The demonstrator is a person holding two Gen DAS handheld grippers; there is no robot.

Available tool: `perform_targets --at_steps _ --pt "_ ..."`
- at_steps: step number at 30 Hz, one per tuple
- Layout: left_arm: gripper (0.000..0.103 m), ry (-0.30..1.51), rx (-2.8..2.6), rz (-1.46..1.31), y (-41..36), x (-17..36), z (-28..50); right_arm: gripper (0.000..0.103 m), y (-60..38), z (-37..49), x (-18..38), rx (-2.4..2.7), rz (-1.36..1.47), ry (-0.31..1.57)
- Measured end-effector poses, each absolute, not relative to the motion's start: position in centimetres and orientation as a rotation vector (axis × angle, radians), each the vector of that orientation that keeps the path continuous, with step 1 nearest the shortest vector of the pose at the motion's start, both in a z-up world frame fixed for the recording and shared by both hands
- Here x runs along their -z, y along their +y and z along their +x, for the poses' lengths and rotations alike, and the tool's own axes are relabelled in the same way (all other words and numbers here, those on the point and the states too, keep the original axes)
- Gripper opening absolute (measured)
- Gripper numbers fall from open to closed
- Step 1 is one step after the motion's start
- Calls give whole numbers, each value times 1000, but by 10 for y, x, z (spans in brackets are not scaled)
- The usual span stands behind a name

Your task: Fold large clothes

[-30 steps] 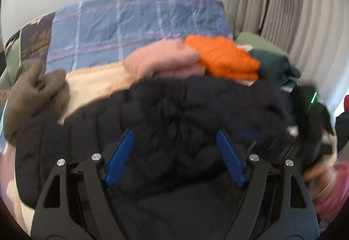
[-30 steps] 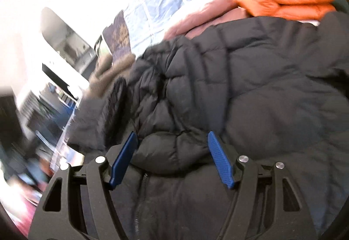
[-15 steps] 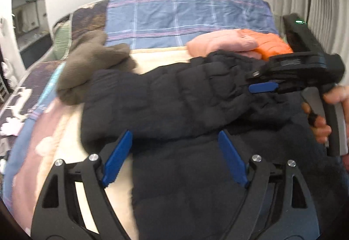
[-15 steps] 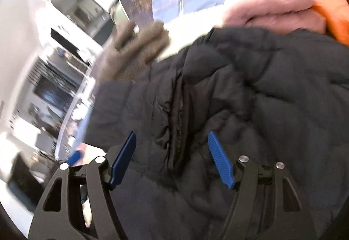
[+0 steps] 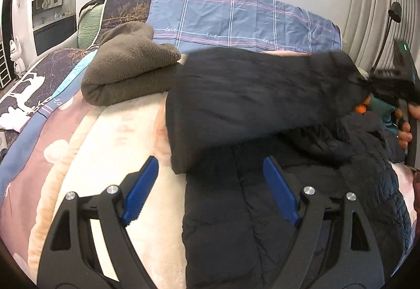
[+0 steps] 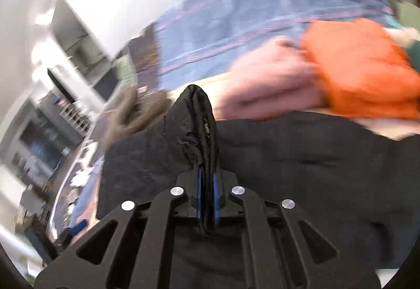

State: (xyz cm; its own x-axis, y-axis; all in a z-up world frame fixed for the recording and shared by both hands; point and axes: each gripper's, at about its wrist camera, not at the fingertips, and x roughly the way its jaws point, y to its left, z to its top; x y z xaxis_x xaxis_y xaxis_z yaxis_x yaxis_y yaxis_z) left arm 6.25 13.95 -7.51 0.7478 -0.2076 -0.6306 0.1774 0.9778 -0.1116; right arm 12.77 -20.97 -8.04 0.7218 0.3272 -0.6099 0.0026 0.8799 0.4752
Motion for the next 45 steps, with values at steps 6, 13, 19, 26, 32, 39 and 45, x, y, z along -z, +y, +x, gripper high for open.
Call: perform_targets --at_steps 6,13,19,26,32,39,45 --pt "77 704 227 -55 129 73 78 10 -262 119 136 -95 551 880" --pt "40 763 282 -76 107 74 109 31 -254 105 124 60 460 821" --pt "32 800 372 -73 61 76 143 33 -207 105 118 -162 407 754" --pt "35 787 491 -30 -19 86 169 31 -204 128 212 -112 550 915" --pt "45 818 473 127 -57 145 178 32 -204 115 207 -143 489 899" --pt "46 811 479 98 -54 149 176 41 -235 60 181 -131 605 814" --pt "47 800 467 114 -53 150 173 62 -345 -68 158 160 867 531"
